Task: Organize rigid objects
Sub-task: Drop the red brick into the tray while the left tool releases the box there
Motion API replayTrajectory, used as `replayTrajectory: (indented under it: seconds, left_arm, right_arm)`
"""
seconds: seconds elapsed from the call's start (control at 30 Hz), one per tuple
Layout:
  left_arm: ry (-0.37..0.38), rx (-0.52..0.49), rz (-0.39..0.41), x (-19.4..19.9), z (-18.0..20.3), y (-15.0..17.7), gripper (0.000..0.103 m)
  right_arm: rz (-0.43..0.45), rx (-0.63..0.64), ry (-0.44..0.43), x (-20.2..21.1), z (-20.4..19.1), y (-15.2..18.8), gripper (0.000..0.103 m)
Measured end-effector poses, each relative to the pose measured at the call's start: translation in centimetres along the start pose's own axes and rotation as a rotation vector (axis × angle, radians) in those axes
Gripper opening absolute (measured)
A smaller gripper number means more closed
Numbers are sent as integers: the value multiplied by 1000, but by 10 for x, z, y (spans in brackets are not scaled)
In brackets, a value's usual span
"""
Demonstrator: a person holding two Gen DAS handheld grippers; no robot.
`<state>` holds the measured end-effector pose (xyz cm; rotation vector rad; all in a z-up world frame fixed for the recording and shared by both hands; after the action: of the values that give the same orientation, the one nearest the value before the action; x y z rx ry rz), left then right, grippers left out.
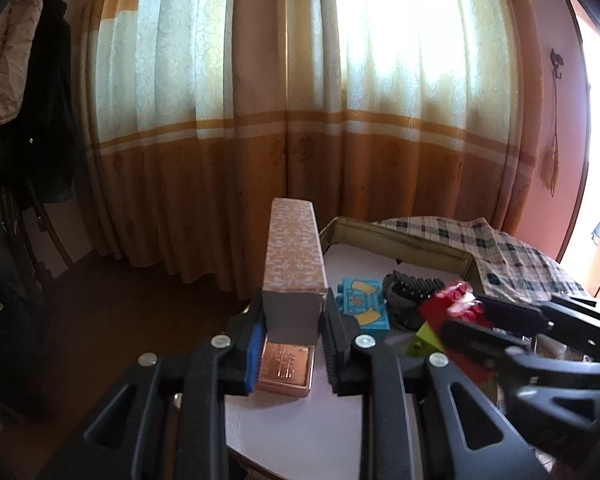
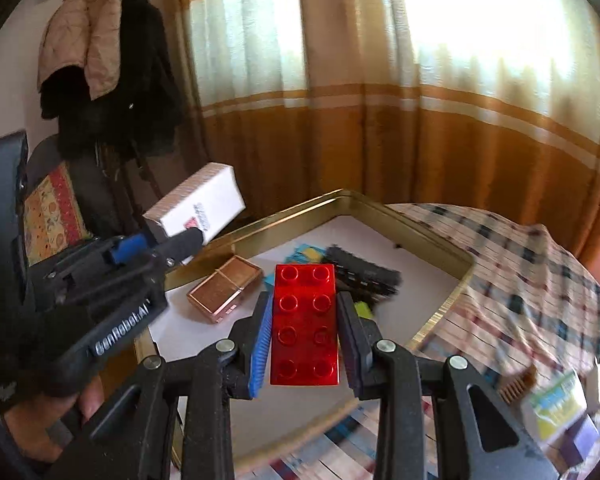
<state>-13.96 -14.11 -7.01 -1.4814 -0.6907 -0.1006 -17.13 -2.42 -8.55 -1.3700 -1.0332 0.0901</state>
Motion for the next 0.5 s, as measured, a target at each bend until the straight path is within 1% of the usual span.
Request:
replayTrajectory:
  seconds: [0.2, 0.27, 0.3, 0.33, 0.37, 0.4, 0.47, 0.5]
  left_arm:
    - [-12, -2, -24, -7, -3, 4, 24]
    - [-27, 8, -26, -9, -6, 4, 25]
    - [-29, 12, -28, -10, -6, 4, 25]
    - [-32, 16, -30, -10, -8, 4, 27]
    - [-36, 20, -29, -10, -9, 4, 32]
    - [-43, 23, -26, -9, -10, 4, 35]
    - [-49, 26, -20, -8, -12, 3, 44]
    - [-52, 27, -17, -6, -12, 3, 45]
  right_arm:
    - [-15, 24, 1, -20, -9, -1, 34]
    - [-22, 20, -13, -24, -9, 0, 35]
    - [-19, 22, -5, -25, -8, 1, 40]
    - [-15, 22, 3, -24, -7, 1, 43]
    - [-9, 15, 6, -22, -5, 2, 46]
    - [-4, 7, 4, -21, -3, 2, 47]
    - [1, -5, 12, -16, 0, 4, 48]
    - [3, -8, 15, -13, 2, 6, 49]
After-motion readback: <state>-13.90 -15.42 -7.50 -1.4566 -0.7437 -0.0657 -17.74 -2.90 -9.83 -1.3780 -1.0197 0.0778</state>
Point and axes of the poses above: each gripper's, at about its wrist camera, not at the fingertips, and x roughly against the way its jaws point, z to its right, y to its underside, the point moved 8 cm from there along -x, roughly the way its jaws point, and after that the axes turned 8 degrees about -y, right-handed, at the moved point
